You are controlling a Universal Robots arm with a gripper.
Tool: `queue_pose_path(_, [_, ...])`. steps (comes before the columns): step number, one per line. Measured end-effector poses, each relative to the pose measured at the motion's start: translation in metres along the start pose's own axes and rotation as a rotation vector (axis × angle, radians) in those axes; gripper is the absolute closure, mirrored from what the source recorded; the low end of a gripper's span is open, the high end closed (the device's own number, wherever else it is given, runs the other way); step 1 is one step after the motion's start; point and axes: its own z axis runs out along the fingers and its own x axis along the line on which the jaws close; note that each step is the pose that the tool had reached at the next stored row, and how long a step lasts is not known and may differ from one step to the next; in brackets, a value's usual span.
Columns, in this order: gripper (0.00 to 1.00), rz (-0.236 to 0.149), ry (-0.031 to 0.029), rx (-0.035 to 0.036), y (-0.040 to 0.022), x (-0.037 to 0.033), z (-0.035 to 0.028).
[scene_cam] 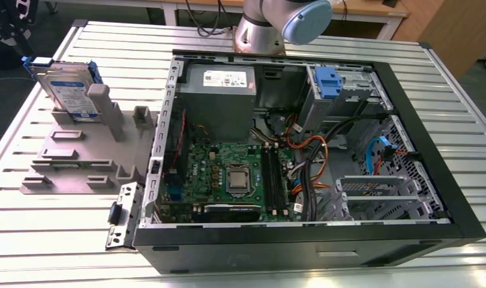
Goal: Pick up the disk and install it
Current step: 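Pick up the disk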
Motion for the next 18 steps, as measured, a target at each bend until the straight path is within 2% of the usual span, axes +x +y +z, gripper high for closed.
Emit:
queue_pose_path(2, [0.89,-0.023,0.0009,0.0001,0.0000,0.0000,0.0000])
queue_pose_path(14, [0.89,-0.032,0.0008,-0.0001,0.0000,0.0000,0.0000])
queue_pose_path(18, [0.89,-0.077,0.0026,0.0000,0.0000,0.0000,0.0001])
